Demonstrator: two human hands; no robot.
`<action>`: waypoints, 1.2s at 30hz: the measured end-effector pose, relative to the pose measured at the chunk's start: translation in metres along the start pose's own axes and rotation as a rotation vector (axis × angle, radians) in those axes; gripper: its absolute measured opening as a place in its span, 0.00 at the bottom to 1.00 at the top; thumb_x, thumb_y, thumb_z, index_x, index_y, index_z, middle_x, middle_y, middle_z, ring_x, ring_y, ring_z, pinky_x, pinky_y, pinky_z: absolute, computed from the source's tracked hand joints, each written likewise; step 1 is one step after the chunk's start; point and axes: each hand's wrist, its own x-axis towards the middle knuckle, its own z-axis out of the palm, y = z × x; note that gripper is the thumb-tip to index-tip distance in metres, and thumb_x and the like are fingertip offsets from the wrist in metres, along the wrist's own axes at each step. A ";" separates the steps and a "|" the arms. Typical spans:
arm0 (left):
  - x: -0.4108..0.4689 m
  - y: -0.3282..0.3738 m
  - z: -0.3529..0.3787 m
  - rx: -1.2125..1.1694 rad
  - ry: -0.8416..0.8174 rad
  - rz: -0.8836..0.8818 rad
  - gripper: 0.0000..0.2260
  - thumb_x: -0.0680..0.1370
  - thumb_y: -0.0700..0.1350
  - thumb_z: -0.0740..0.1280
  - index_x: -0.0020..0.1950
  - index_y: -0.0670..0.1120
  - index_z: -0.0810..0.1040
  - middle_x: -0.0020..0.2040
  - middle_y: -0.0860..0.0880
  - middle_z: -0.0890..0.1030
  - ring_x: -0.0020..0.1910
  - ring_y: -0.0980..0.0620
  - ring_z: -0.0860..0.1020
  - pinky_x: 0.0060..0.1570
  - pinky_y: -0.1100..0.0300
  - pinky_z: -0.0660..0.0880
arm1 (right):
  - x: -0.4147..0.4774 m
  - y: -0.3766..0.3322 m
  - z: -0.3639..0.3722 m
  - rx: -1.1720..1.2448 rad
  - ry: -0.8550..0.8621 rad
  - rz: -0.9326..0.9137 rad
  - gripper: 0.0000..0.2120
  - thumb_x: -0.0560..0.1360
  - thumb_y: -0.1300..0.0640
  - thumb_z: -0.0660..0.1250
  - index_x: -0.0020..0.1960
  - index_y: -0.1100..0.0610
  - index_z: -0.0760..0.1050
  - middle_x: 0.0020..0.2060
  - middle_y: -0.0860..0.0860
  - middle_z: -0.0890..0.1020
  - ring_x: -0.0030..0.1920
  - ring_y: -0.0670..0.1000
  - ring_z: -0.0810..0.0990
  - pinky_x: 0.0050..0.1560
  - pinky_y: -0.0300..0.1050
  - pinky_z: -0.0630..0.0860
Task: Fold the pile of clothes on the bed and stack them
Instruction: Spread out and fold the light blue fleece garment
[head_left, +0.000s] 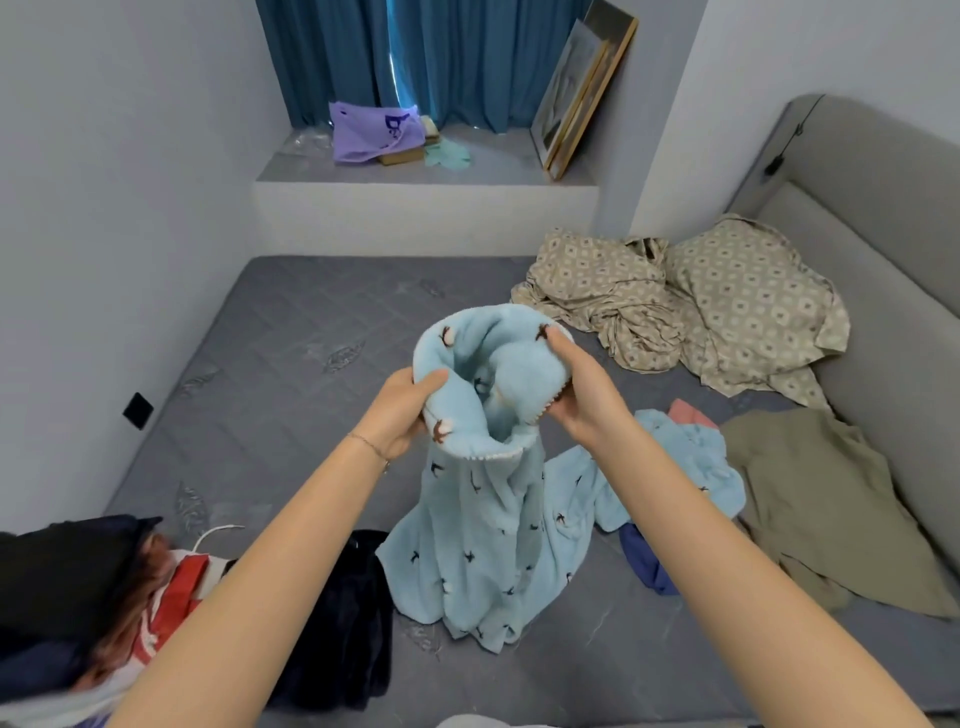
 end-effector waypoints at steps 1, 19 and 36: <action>-0.002 0.004 -0.003 -0.013 0.003 0.041 0.10 0.82 0.43 0.63 0.60 0.40 0.77 0.56 0.41 0.82 0.51 0.47 0.81 0.51 0.55 0.79 | 0.000 0.004 -0.005 -0.038 -0.022 0.046 0.19 0.79 0.50 0.66 0.65 0.61 0.75 0.55 0.56 0.84 0.54 0.53 0.83 0.52 0.49 0.81; 0.002 -0.009 -0.040 0.212 0.097 -0.042 0.27 0.78 0.65 0.60 0.61 0.43 0.80 0.55 0.45 0.83 0.56 0.48 0.81 0.61 0.50 0.76 | 0.012 0.040 -0.028 0.045 -0.054 0.245 0.17 0.81 0.49 0.62 0.63 0.60 0.76 0.58 0.57 0.83 0.59 0.54 0.81 0.61 0.52 0.76; -0.033 -0.058 0.001 0.123 -0.010 0.102 0.16 0.82 0.55 0.61 0.68 0.55 0.65 0.56 0.62 0.73 0.45 0.75 0.76 0.40 0.76 0.72 | 0.015 0.062 -0.007 0.307 -0.160 0.281 0.11 0.82 0.66 0.55 0.60 0.63 0.74 0.45 0.58 0.84 0.40 0.53 0.85 0.48 0.49 0.81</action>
